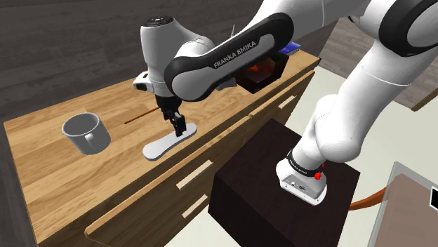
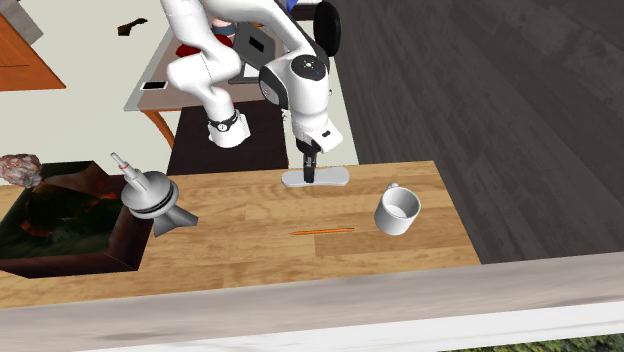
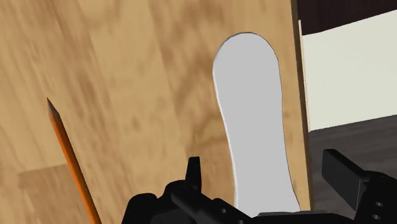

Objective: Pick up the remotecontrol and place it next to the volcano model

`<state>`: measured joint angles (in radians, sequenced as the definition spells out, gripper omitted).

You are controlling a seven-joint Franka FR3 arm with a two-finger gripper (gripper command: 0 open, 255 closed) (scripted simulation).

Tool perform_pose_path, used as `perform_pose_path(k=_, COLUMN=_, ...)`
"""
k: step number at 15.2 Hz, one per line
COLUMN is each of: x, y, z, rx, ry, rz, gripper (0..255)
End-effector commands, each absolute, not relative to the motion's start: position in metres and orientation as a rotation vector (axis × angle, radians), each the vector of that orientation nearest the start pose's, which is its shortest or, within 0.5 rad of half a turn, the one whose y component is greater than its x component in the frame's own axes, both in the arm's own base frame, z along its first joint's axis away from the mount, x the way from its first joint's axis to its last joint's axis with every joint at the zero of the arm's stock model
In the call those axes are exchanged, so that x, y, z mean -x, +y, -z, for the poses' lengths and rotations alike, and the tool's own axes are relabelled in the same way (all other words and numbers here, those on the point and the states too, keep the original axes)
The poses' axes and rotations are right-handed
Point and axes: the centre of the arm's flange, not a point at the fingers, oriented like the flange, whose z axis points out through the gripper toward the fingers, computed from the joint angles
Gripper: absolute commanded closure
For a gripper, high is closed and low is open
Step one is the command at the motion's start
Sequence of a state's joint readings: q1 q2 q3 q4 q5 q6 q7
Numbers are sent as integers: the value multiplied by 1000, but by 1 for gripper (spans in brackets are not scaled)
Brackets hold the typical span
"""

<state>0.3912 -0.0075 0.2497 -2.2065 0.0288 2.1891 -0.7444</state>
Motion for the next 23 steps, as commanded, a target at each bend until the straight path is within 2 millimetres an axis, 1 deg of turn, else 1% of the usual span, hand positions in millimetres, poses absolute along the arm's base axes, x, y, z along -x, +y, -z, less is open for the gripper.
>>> perform_pose_path(k=1, x=-414, y=333, z=-370, rx=2324, ry=-2082, rz=-8, gripper=0)
perform_pose_path(k=9, x=-413, y=333, z=-330, rx=2324, ry=-2082, rz=-8, gripper=0)
perform_pose_path(k=17, x=-413, y=333, z=-330, rx=2324, ry=-2082, rz=-8, gripper=0)
perform_pose_path(k=18, x=-413, y=333, z=-330, rx=2324, ry=-2082, rz=-8, gripper=255)
perform_pose_path(k=23, x=-413, y=333, z=-330, rx=2324, ry=-2082, rz=-8, gripper=255)
